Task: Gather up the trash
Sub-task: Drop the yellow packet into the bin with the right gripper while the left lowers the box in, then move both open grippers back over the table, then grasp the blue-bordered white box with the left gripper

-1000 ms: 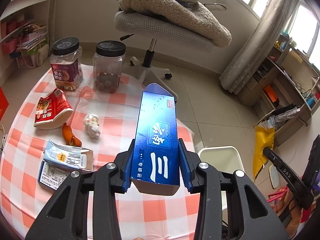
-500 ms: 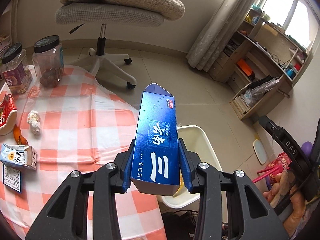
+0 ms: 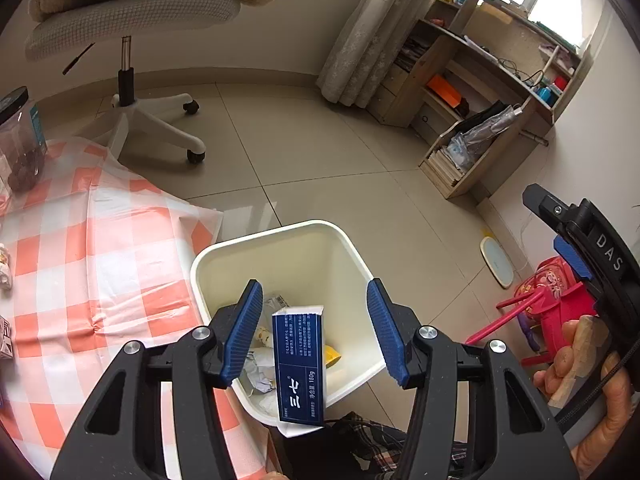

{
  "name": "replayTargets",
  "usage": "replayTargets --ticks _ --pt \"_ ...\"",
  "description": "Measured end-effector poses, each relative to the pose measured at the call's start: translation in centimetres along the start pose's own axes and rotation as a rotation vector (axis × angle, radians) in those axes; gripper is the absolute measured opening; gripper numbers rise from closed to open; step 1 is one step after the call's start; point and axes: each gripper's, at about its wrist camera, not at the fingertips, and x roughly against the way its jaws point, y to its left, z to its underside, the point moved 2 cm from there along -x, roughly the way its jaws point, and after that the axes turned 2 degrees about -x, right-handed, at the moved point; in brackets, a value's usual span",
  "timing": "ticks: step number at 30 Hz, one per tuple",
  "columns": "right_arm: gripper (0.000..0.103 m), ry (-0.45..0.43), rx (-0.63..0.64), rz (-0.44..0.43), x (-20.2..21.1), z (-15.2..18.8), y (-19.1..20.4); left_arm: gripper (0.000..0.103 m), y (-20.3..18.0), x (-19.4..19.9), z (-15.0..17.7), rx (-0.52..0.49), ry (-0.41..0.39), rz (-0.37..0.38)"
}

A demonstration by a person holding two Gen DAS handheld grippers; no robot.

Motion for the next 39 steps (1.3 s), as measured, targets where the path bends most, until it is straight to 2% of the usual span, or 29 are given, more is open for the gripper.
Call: replayTargets --ticks 4,10,13,16,19,26,30,36,39 --pt "0.095 -0.017 0.027 -0.001 0.5 0.2 0.8 0.060 0.6 1.8 -0.1 0.001 -0.068 -0.076" --pt "0.096 -0.058 0.126 -0.012 1.5 1.0 4.1 0.077 2.3 6.7 -0.1 -0.015 -0.255 -0.320" --pt "0.096 -0.076 0.180 -0.037 2.3 1.8 6.3 0.088 3.6 8.6 0.2 -0.007 -0.303 -0.416" --pt "0.096 -0.084 0.232 -0.067 3.1 2.7 8.9 0.089 5.4 10.0 0.5 -0.004 -0.332 -0.506" --pt "0.096 -0.076 0.263 -0.103 3.7 3.6 11.2 0.089 7.4 11.2 1.1 0.021 -0.319 -0.566" --pt "0.096 -0.032 0.334 -0.203 4.6 6.1 16.7 0.090 12.3 13.6 2.6 0.097 -0.275 -0.656" --pt "0.096 -0.004 0.370 -0.246 4.9 7.5 19.8 0.090 15.7 13.9 3.7 0.147 -0.201 -0.714" --pt "0.096 0.025 0.408 -0.309 5.2 9.5 23.9 0.090 21.9 15.0 5.8 0.302 -0.086 -0.728" --pt "0.096 0.042 0.432 -0.340 5.4 10.6 25.9 0.090 24.8 15.4 6.9 0.336 -0.018 -0.753"
